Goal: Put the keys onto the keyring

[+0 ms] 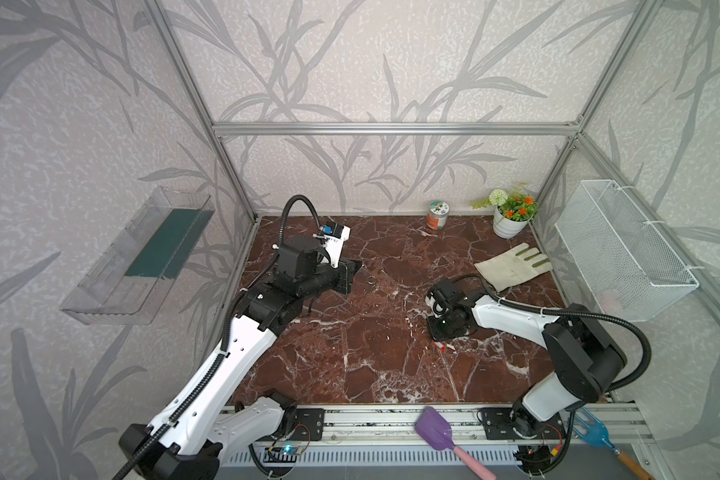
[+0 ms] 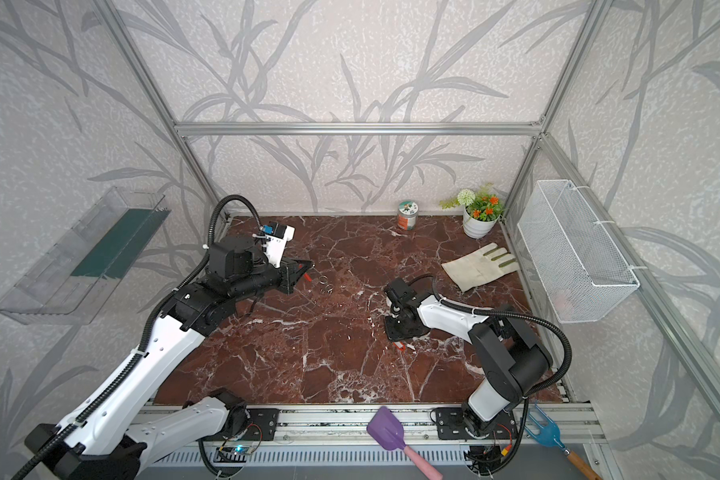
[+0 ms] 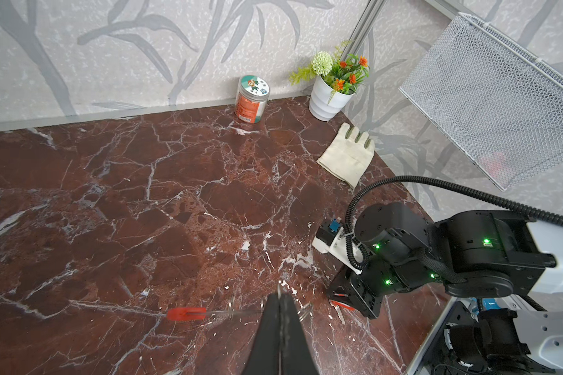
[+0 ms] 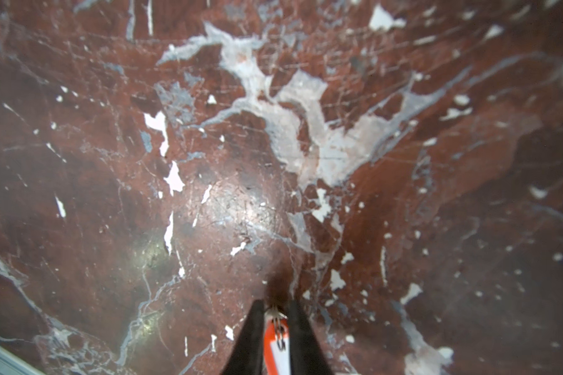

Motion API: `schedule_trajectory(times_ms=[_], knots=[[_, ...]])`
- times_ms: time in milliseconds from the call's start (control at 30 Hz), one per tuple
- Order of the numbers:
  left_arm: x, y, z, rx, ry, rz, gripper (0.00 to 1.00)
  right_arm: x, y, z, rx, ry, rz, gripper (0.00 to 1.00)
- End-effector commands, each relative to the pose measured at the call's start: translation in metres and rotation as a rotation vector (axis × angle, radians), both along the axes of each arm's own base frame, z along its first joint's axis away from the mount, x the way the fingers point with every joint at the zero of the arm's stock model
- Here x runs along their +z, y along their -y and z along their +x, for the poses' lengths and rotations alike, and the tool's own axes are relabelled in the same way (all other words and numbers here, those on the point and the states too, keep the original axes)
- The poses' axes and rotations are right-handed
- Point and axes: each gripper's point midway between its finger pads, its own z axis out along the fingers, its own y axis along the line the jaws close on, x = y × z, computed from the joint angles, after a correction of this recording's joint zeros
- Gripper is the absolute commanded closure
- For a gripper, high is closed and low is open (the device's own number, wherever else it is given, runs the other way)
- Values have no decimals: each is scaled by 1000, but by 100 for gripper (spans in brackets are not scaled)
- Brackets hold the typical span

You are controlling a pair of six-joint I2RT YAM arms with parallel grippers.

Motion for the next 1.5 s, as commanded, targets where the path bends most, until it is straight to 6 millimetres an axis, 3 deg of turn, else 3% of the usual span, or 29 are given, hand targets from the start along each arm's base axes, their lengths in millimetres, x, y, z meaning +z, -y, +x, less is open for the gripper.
schedule_trajectory(times_ms=[0,500,767,1467], knots=[[12,0,-3,-4,26,-30,100,5,1,-1,-4,11,14,77],[8,-3,-9,-3,30,-22,100,28,7,5,84,-38,-52,74],[5,-3,-9,-7,27,-19,100,22,4,-3,181,-167,-48,74],[2,-2,-7,-12,20,-11,100,4,5,1,140,-290,11,79]])
